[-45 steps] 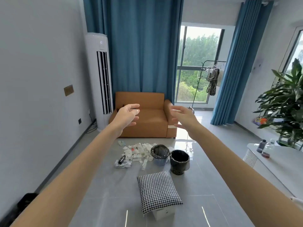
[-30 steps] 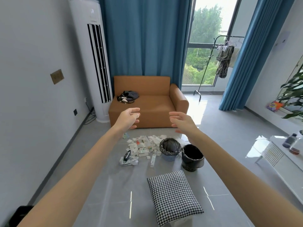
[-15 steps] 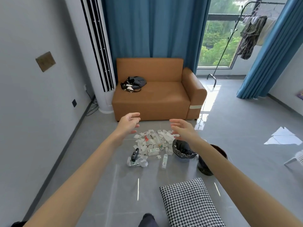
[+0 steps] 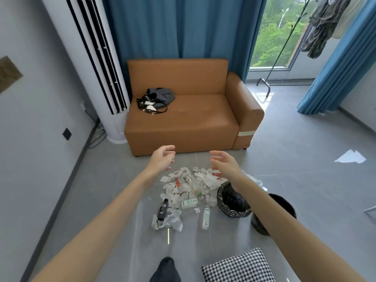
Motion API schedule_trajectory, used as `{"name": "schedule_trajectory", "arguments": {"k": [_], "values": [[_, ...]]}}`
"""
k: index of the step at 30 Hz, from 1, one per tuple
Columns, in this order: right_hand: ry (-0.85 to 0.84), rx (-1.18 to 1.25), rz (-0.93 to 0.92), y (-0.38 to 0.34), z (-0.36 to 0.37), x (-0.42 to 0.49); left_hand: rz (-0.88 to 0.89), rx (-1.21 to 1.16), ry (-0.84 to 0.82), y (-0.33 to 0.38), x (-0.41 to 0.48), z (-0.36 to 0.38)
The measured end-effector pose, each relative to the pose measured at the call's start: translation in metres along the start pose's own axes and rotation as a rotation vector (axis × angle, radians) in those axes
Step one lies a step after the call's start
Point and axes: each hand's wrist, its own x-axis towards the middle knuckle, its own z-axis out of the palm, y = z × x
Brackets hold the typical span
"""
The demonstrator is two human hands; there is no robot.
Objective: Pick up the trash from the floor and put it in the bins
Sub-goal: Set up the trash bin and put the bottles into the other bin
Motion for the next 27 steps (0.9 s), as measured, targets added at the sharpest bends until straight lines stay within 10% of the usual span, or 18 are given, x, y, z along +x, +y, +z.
{"name": "schedule_trajectory", "arguments": {"k": [27], "values": [[0.166,-0.068,0.29,0.0,-0.056,0.294,-0.115,0.041,-0.305,0.028,0.35,0.092]]}}
